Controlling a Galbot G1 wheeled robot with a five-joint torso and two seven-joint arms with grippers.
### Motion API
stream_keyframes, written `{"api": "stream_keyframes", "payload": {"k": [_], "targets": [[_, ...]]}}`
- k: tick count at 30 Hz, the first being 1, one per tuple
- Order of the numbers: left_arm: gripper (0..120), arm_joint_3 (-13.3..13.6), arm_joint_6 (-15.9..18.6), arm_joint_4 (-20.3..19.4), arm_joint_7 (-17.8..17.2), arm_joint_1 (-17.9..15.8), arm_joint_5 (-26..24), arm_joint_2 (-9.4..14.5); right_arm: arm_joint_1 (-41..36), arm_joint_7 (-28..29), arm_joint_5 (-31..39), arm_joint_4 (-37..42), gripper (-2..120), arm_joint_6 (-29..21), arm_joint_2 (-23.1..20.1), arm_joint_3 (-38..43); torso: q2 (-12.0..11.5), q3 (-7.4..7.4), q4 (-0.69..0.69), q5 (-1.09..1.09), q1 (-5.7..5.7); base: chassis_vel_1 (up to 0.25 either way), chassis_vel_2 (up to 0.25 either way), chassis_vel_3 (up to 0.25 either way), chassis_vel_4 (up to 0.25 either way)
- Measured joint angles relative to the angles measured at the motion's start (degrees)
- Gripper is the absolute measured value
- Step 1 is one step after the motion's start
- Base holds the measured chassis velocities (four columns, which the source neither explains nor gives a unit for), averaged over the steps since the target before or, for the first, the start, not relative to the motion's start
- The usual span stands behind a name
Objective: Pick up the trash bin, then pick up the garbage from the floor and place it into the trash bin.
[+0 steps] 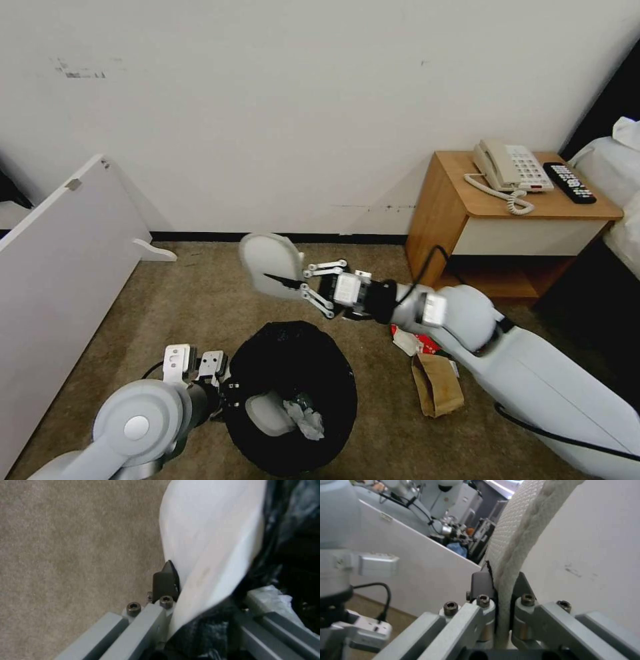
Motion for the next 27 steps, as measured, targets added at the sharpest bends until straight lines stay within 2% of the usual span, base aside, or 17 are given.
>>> {"api": "stream_keyframes", "payload": {"k": [11, 18, 27], "targets": [[0, -2.12, -0.01, 2.82, -0.4, -1.45, -0.43, -1.39, 2.72, -0.92, 3.89, -2.9, 1, -0.14, 2.83, -3.49, 0.01, 0.0, 0.0, 0.01, 0.0, 0.0, 0.0, 0.0, 0.0], [0, -3.85, -0.01, 4.25, 0.99, -3.32, 0.87, -3.95, 0.95, -1.67, 8.19, -1.64, 1, -1.75, 0.89, -2.56, 0.01, 0.0, -0.01, 0.01, 0.0, 0.0, 0.0, 0.0, 0.0], [0, -3.73, -0.01, 5.06, -0.22, -5.61, -0.74, -6.23, -0.31, -3.51, 9.32, -0.57, 1, -2.51, -0.57, -1.76, 0.0, 0.0, 0.0, 0.01, 0.0, 0.0, 0.0, 0.0, 0.0]]}}
